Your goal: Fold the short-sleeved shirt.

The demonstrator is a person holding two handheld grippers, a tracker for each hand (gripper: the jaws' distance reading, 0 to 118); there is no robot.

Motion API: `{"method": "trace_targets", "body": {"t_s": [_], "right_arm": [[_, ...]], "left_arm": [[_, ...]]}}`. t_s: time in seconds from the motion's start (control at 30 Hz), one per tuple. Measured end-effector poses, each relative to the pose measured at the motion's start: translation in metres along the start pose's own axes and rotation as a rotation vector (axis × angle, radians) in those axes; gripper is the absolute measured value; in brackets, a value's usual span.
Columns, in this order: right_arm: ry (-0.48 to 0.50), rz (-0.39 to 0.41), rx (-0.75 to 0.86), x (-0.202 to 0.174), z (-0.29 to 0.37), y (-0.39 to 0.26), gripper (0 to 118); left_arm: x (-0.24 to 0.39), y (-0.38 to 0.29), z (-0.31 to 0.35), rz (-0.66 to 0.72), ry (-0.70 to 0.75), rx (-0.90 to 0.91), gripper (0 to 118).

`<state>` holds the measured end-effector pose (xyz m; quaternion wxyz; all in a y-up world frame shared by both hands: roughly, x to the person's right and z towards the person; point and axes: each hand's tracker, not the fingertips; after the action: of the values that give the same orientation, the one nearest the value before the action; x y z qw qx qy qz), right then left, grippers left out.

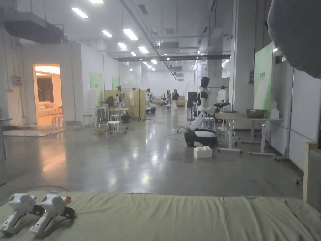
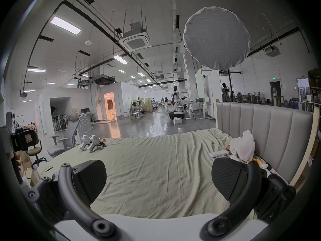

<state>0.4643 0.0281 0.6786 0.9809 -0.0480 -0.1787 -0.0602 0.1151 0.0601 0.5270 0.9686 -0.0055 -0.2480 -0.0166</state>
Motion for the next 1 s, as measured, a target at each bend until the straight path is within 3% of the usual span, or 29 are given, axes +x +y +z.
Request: {"method": "trace_targets", "body": {"t_s": [0.37,0.53,0.6,0.67,0.77,0.87,1.0], "right_arm": [[0.009,0.013,-0.007,-0.005,-0.001,-0.001,118],[0.07,-0.072,-0.021,-0.009,0.001,0.006,118],[0.014,-0.072,-0.065,-0.013,-0.001,0.01,118],[-0.029,-0.018,-0.117,-0.021,0.0,0.014,118],[-0.049,0.004,-0.116,-0.029,0.004,0.013,118],[-0.051,-0.03,-0.118,-0.03,0.004,0.012,118],[-0.126,-0.085,-0.192,-0.037,0.003,0.016,118]], "left_arm": [[-0.001,0.003,0.0,0.019,-0.021,-0.005,118],[0.002,0.005,0.0,0.008,-0.035,-0.002,118],[0.003,0.006,0.0,0.008,-0.051,0.007,118],[0.003,0.007,-0.001,0.019,-0.077,-0.003,118],[0.004,0.006,-0.001,0.026,-0.071,-0.003,118],[0.003,0.007,-0.003,0.036,-0.068,-0.014,118],[0.002,0.006,-0.002,0.046,-0.069,-0.021,118]]}}
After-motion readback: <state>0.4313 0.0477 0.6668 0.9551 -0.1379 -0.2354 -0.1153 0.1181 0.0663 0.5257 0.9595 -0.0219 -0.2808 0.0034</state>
